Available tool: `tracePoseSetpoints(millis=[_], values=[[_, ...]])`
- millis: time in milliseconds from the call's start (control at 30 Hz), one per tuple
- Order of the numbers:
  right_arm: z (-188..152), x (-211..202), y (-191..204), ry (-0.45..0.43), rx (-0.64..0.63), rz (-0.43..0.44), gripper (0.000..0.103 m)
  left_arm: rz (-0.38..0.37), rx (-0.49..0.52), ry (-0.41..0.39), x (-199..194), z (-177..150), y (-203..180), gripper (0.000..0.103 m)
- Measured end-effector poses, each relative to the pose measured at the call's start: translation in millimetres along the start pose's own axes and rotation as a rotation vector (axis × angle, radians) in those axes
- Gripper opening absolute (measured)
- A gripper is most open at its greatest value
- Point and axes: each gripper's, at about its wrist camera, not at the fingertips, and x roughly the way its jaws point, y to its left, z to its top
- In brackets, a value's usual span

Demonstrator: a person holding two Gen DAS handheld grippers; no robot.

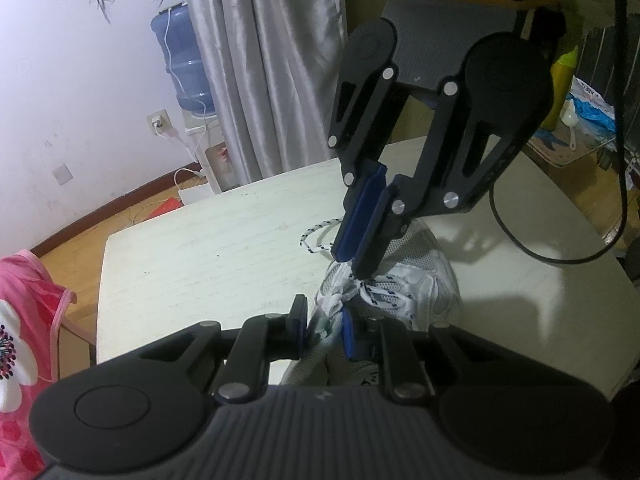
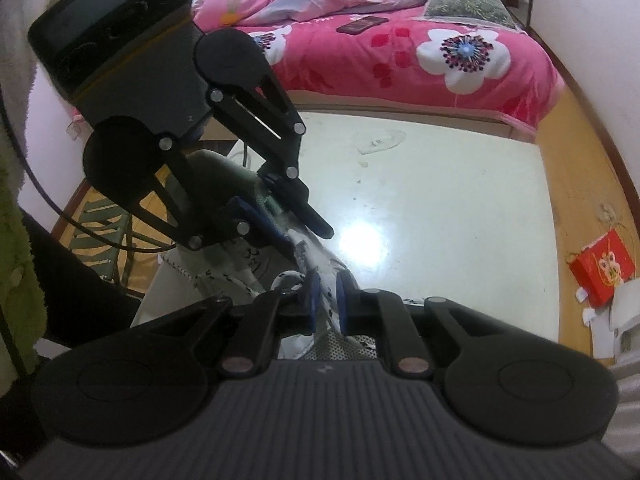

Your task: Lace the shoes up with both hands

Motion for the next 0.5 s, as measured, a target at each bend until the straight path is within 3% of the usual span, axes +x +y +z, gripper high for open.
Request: tracePoseSetpoints(millis=[333, 500], values=[[-1, 2, 0, 0.027, 0.012, 0.032, 0.001, -0.011, -0.026, 0.000, 1, 1, 2, 0.018], [-9, -2, -9, -0.014, 0.167, 0.058, 0.000, -0.023, -0.052, -0.003, 0, -1, 6, 0.018]])
